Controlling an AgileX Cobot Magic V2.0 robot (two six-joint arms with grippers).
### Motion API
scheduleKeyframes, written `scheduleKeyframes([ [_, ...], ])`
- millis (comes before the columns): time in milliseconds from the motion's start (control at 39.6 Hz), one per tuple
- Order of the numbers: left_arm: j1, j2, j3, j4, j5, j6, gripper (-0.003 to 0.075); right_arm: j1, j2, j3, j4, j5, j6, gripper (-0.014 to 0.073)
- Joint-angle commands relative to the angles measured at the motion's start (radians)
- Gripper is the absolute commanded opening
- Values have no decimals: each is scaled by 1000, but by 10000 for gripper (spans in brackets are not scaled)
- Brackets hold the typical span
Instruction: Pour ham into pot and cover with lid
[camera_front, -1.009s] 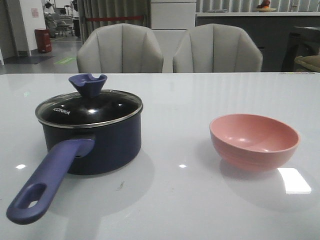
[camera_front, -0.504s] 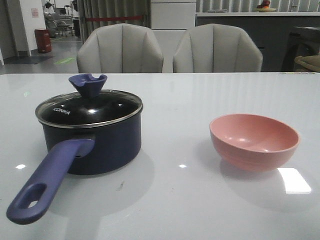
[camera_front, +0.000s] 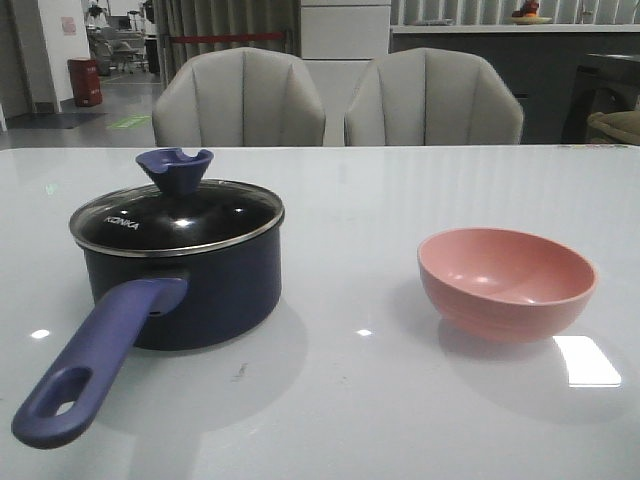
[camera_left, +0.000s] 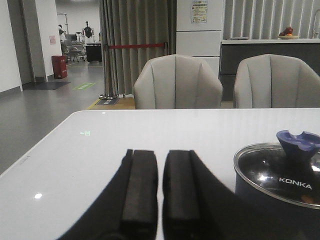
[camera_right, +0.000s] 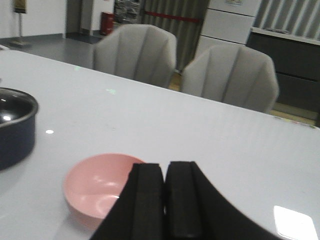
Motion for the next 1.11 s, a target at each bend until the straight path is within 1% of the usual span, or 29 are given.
scheduleKeyframes([
  [0, 1, -20, 22, -9, -76, -2, 132, -91, -3, 14, -29, -97, 20, 139],
  [101, 1, -20, 22, -9, -76, -2, 132, -155, -57, 61, -66, -96, 99, 139],
  [177, 1, -20, 22, -9, -76, -2, 132, -172, -111, 86, -121, -95, 164, 139],
  [252, 1, -20, 22, -9, -76, -2, 132, -173, -165, 89, -155, -54, 198, 139],
  [353, 1, -20, 22, -9, -76, -2, 132, -173, -207, 89, -150, -12, 198, 139],
  [1085, 1, -18, 22, -9, -76, -2, 132, -170, -205, 89, -147, -9, 198, 139],
])
